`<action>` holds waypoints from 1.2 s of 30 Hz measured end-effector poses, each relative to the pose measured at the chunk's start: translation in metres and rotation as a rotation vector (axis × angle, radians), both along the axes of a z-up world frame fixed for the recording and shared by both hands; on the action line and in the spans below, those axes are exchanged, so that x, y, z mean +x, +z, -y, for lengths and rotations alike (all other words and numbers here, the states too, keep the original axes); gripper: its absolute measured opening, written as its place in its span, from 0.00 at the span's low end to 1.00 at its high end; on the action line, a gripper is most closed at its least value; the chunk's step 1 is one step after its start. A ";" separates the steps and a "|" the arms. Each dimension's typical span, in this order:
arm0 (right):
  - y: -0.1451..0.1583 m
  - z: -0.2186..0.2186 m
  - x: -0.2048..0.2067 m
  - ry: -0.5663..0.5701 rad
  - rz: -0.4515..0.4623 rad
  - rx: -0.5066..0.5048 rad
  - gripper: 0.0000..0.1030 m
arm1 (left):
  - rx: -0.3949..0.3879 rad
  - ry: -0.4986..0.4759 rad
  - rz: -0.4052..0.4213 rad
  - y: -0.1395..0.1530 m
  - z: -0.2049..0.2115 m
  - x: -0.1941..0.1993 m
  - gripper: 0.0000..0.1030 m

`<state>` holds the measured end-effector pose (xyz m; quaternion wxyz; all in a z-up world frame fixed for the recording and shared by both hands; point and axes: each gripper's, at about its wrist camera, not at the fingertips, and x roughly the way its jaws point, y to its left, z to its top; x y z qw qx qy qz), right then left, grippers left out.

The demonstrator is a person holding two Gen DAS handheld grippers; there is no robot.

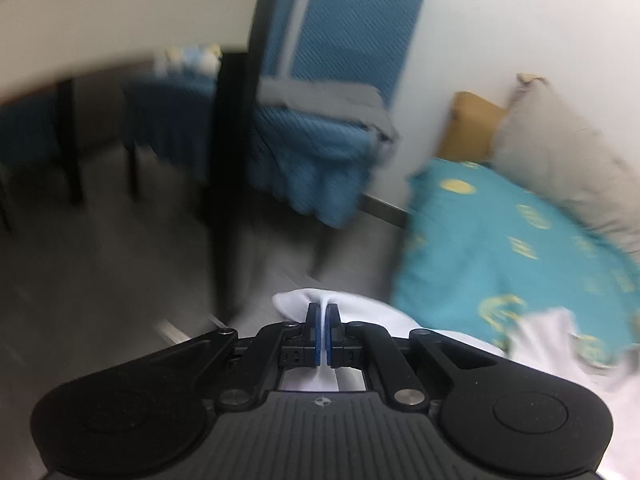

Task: Fold clothes

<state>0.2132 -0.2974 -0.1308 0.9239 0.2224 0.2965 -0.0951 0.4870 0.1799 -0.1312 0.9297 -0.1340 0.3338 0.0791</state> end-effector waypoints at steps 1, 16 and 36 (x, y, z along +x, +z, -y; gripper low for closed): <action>-0.001 0.001 0.001 -0.005 -0.003 0.000 0.80 | 0.011 -0.001 -0.005 -0.002 0.002 0.001 0.02; 0.001 -0.007 0.010 0.050 0.052 -0.087 0.80 | 0.154 -0.100 -0.026 0.006 0.046 -0.033 0.57; 0.051 -0.032 -0.064 0.105 0.221 -0.150 0.74 | 0.169 -0.357 0.204 0.122 0.165 -0.373 1.00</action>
